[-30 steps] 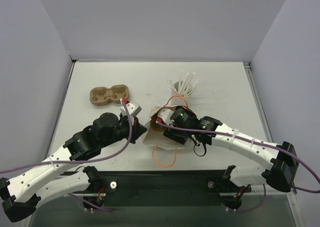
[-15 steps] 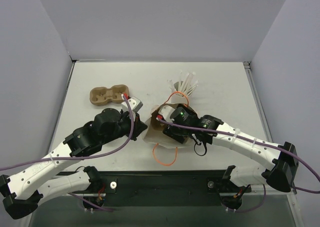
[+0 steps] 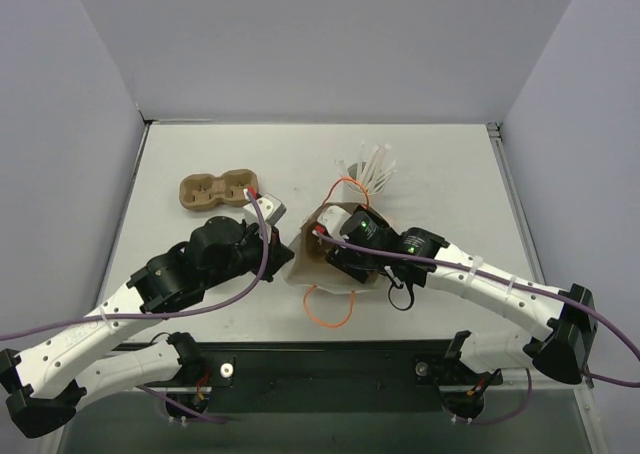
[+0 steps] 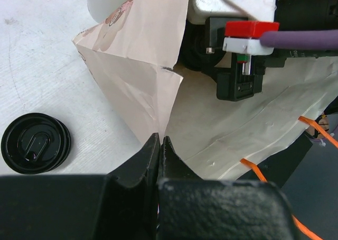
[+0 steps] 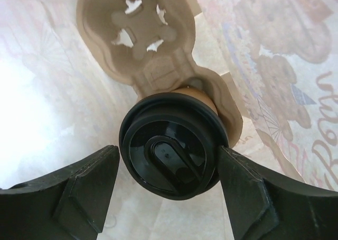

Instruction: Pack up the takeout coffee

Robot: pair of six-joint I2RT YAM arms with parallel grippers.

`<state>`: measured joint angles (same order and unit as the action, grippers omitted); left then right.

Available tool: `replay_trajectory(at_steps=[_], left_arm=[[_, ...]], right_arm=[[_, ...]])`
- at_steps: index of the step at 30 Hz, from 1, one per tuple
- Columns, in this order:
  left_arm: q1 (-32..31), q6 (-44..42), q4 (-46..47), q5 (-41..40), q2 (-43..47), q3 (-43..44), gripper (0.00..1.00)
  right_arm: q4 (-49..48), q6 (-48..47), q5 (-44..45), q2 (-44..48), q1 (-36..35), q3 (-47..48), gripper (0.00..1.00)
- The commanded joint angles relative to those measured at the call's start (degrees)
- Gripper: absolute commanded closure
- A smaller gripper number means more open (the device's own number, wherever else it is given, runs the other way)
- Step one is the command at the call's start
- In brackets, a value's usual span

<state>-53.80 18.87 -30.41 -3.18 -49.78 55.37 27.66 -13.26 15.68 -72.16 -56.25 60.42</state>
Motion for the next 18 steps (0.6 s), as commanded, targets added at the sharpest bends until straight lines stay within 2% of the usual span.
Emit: replay_trajectory(at_steps=[1, 6, 12, 18], left_arm=[[0.1, 0.0, -2.2, -0.5, -0.1, 2.2, 1.00], [0.1, 0.0, -2.7, -0.7, -0.3, 3.0, 1.00], [0.0, -0.2, -3.0, -1.0, -0.7, 4.0, 1.00], [0.1, -0.2, -3.4, -1.0, -0.8, 4.2, 1.00]], right_arm=[[0.4, 3.5, 3.9, -0.3, 0.5, 3.8, 0.26], [2.0, 4.4, 4.4, -0.9, 0.5, 5.7, 0.26], [2.7, 4.9, 5.6, -0.9, 0.5, 5.5, 0.22], [2.7, 5.0, 5.0, -0.6, 0.5, 6.4, 0.28]])
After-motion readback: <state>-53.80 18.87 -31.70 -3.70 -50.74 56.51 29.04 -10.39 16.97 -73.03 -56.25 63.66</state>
